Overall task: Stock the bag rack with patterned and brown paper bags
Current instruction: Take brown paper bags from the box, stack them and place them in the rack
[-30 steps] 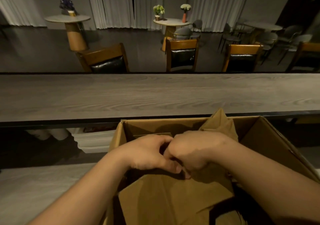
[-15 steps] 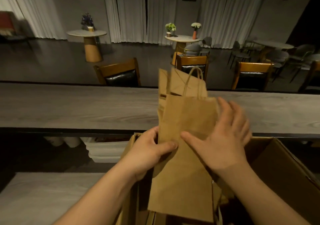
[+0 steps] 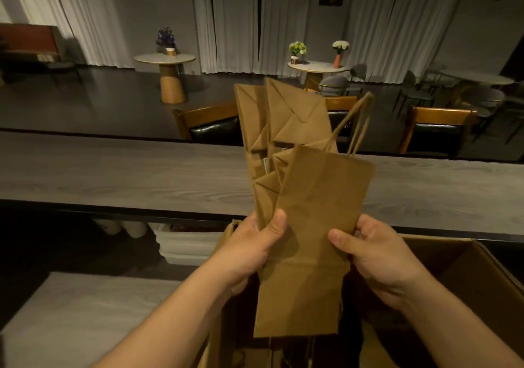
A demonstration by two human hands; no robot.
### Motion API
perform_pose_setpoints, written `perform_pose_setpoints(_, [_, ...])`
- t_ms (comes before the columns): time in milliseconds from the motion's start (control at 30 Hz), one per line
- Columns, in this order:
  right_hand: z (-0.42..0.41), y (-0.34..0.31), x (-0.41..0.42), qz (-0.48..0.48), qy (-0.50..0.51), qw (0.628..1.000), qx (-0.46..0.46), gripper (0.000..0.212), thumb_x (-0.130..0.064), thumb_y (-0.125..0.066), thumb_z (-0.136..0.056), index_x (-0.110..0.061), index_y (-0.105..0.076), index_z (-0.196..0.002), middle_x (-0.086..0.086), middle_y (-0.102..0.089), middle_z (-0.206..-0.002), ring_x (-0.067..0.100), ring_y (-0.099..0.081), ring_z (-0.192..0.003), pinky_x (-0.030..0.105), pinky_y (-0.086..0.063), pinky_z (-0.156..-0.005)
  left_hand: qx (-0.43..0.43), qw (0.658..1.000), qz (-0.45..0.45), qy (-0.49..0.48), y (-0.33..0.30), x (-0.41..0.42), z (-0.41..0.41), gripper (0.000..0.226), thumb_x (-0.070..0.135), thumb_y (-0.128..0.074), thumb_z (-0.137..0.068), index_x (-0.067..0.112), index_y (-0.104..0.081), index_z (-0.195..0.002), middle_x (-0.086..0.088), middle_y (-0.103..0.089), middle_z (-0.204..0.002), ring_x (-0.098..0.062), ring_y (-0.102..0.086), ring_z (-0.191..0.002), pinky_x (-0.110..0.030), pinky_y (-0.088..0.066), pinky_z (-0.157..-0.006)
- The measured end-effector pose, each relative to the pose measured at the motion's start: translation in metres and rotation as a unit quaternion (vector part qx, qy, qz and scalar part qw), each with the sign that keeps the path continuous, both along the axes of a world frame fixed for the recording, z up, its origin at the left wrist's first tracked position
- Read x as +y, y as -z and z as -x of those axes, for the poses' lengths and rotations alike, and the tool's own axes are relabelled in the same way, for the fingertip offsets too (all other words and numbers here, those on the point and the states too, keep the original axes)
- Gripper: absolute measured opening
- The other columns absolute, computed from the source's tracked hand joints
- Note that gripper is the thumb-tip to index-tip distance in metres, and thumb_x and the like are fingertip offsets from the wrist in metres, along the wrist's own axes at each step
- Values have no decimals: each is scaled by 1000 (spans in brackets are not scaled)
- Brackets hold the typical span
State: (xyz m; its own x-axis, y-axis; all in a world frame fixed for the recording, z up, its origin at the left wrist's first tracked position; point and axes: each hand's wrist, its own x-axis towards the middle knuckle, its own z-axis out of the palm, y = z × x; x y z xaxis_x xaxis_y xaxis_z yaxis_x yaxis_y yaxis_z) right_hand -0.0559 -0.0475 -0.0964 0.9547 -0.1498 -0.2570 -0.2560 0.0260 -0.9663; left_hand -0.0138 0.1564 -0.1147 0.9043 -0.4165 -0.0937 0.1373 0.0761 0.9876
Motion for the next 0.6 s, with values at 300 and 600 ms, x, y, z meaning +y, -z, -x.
perform_pose_setpoints(300, [0,3,-19,-72,72,995,3,23,-18,-48,-100,-5,-67,-97,14,-70,-89,28,-72,-73,49,-56,-79,98,991,-22,-85,-1,-1,-4,37,51,-57,-99,21,-68,-119,2,-81,-95,-18,-77,-92,-38,-56,-86])
perform_pose_setpoints(600, [-1,4,-3,112,78,990,29,29,-45,-61,-101,-24,-63,-121,2,-74,-111,25,-71,-102,51,-57,-94,-18,999,-45,-13,4,1,-2,79,85,-60,-67,16,-71,-104,-1,-79,-102,-18,-74,-102,-36,-55,-95])
